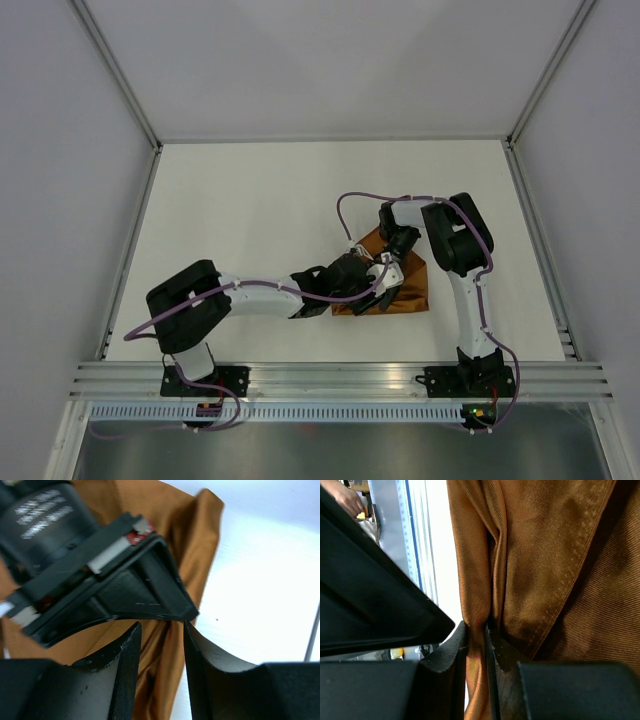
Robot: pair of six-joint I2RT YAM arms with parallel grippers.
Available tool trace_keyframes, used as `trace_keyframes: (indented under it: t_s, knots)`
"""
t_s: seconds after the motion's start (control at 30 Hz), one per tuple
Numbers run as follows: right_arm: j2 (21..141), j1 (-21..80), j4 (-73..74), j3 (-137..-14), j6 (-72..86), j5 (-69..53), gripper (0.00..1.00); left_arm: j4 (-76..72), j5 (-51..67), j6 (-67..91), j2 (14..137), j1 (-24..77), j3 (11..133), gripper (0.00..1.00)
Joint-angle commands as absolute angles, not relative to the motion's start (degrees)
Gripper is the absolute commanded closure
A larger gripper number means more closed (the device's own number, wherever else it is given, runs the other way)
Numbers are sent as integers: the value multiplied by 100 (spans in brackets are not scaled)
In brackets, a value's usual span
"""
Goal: Fold the napkin, place the utensils inside, and roll it up
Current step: Roll the napkin at the center of the board.
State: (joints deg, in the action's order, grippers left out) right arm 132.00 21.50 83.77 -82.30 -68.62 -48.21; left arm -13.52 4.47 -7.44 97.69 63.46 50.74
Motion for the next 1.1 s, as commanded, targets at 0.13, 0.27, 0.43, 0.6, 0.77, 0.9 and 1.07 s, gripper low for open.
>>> trace_keyframes:
  t_s: [0.13, 0.27, 0.43, 0.6, 0.77, 0.9, 1.07]
  knots:
    - [13403, 2083, 7286, -8226, -7110, -4192, 94, -1020, 1230, -1046, 10002, 6434, 5283, 56]
    - [13403, 2083, 7286, -8227, -7093, -4184, 94, -1098, 1230, -1028, 10011, 6442, 5159, 56]
    - [13412, 2083, 7277, -8218, -7093, -4175, 94, -1125, 1230, -1072, 10142, 6451, 5212, 56]
    - [13421, 2065, 7277, -8209, -7093, -4175, 94, -1169, 1099, -1142, 10327, 6451, 5265, 56]
    - [13430, 2065, 7277, -8209, -7084, -4175, 94, -1292, 949, -1204, 10476, 6451, 5291, 56]
    - [13421, 2057, 7277, -8200, -7084, -4192, 94, -1292, 801, -1257, 10538, 6460, 5318, 57]
    - [13421, 2048, 7260, -8191, -7066, -4175, 94, -1135, 667, -1450, 10546, 6460, 5387, 57]
